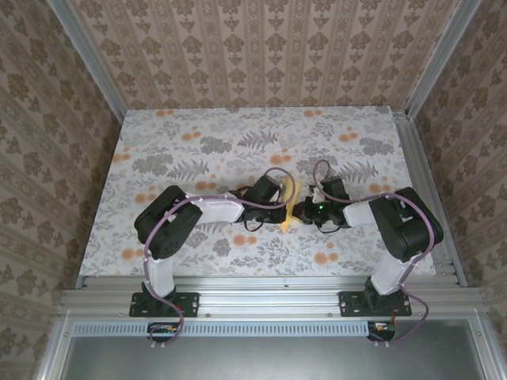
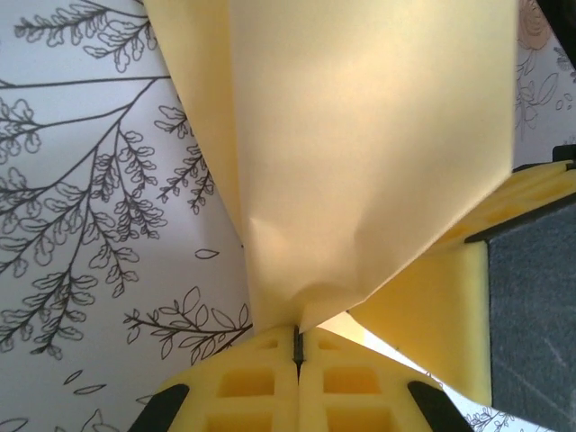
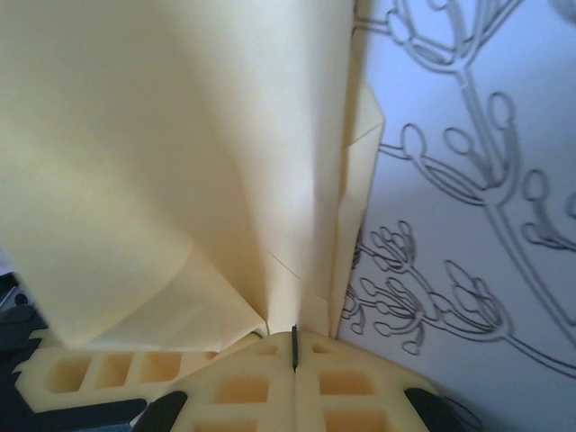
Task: Fold a paper plane with a square sheet of paper (pick it up from the middle)
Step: Fold the wing for the fifth time at the center of the table.
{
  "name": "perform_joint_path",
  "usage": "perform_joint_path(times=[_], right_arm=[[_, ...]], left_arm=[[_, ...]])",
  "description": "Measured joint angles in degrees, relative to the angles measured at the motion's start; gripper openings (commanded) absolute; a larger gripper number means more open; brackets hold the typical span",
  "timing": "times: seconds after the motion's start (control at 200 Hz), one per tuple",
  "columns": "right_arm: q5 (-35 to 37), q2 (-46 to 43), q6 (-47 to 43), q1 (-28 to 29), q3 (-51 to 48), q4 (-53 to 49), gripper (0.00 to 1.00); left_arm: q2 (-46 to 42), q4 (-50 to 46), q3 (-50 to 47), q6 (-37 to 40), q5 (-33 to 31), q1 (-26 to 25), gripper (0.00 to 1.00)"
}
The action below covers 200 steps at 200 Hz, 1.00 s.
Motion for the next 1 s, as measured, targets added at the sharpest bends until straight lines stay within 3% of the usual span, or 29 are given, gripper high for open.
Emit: perform_joint_path(times=[0.385,1.0], right_arm=[[3.6,-3.5,-1.9,-0.2,1.8,-8.2,0.00],[2.7,-0.7,-3.0,-0.3,3.7,-9.6,0.00]], left_arm=[[0.0,1.3,-0.4,0.0,1.0,0.6,0.00],[-0.1,2.9,-0.4,-1.7,2.3,1.2,0.00]])
